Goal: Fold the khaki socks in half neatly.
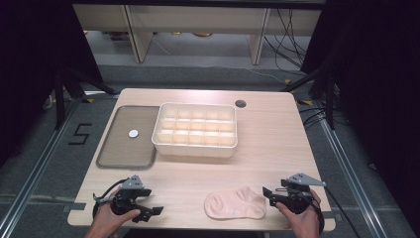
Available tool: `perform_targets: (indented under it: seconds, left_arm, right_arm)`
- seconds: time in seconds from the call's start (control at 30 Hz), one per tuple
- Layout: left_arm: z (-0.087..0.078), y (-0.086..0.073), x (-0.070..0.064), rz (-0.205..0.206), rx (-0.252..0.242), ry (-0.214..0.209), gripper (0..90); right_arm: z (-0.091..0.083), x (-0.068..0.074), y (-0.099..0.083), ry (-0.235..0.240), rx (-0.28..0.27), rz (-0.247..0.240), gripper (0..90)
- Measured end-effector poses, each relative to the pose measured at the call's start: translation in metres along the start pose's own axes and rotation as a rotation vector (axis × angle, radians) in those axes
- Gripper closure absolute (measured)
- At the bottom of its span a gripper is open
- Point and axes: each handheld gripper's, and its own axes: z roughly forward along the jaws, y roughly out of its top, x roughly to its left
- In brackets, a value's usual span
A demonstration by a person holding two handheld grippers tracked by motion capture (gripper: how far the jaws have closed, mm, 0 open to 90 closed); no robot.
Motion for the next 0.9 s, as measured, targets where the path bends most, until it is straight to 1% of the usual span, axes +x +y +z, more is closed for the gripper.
perform_targets:
  seconds: [0.03,0.07,0.1,0.13,0.17,0.2,0.23,0.27,0.33,0.4,0.43,0.47,0.5,0.53,0.57,0.6,0.63,0.67,0.7,0.73,0.83,0.9]
  left_arm:
    - [0.0,0.0,0.0,0.008,0.006,0.001,16.4]
    - [0.0,0.001,-0.001,-0.004,0.001,-0.001,16.5]
    - [0.001,0.001,-0.002,-0.01,-0.006,-0.004,16.5]
    - [0.001,0.002,-0.003,-0.006,-0.013,-0.005,16.5]
    - [0.001,0.002,-0.003,-0.004,-0.008,-0.006,16.5]
    - [0.001,0.002,-0.003,-0.004,-0.008,-0.006,16.5]
    - [0.002,0.002,-0.004,-0.012,-0.008,-0.015,16.6]
    - [0.003,0.003,-0.005,-0.008,-0.009,-0.014,16.8]
    - [0.005,0.003,-0.007,-0.005,-0.009,-0.015,17.1]
    - [0.005,0.004,-0.009,-0.009,-0.011,-0.011,17.8]
    - [0.006,0.004,-0.01,-0.008,-0.007,-0.007,18.0]
    - [0.007,0.005,-0.011,-0.004,-0.016,-0.009,18.1]
    - [0.007,0.006,-0.011,0.004,-0.013,-0.001,18.2]
    - [0.007,0.006,-0.012,0.002,-0.017,0.002,18.4]
    - [0.007,0.006,-0.012,0.002,-0.017,0.002,18.7]
    - [0.008,0.007,-0.014,-0.002,-0.022,0.001,19.0]
    - [0.008,0.007,-0.014,-0.002,-0.022,0.001,19.1]
    - [0.009,0.008,-0.017,-0.004,-0.028,-0.001,19.1]
    - [0.011,0.009,-0.019,-0.008,-0.041,-0.014,19.2]
    - [0.011,0.01,-0.019,0.011,-0.037,-0.011,19.4]
    - [0.013,0.011,-0.023,0.003,-0.046,-0.003,19.5]
    - [0.015,0.014,-0.026,0.012,-0.041,-0.008,20.2]
  right_arm:
    - [0.0,0.0,0.0,0.003,-0.004,-0.004,21.6]
    - [0.001,0.001,0.0,0.01,-0.008,-0.008,21.6]
    - [-0.001,0.004,0.0,-0.006,0.018,0.019,21.7]
    - [0.0,0.005,0.0,-0.002,0.012,0.014,21.9]
    - [0.002,0.005,0.0,-0.016,0.01,0.016,22.1]
    - [0.002,0.003,0.0,-0.013,0.008,-0.005,22.1]
    - [0.001,0.005,-0.001,-0.008,0.017,0.019,22.2]
    - [0.003,0.001,-0.001,-0.003,0.006,-0.012,22.5]
    - [0.002,0.0,-0.001,-0.005,0.011,-0.016,23.1]
    - [0.001,0.0,-0.001,-0.004,0.014,-0.015,23.3]
    - [0.002,0.0,-0.001,0.009,0.003,-0.019,23.7]
    - [0.003,0.0,-0.001,0.012,0.0,-0.019,23.8]
    - [0.002,0.001,-0.001,0.023,0.009,-0.009,24.0]
    - [0.002,0.001,-0.001,0.012,0.01,-0.011,24.1]
    - [0.002,0.001,-0.001,0.008,-0.003,-0.022,24.2]
    - [0.002,0.002,-0.001,0.0,0.003,-0.018,24.2]
    - [0.002,0.002,-0.001,0.0,0.003,-0.018,24.2]
    - [0.002,0.001,-0.001,0.011,0.008,-0.023,24.3]
    - [0.003,0.002,-0.001,0.011,0.009,-0.022,24.4]
    - [0.003,0.002,-0.001,0.009,0.009,-0.023,24.4]
    - [0.002,0.002,-0.001,0.011,0.019,-0.028,24.5]
    - [0.002,0.002,-0.001,0.011,0.016,-0.025,24.5]
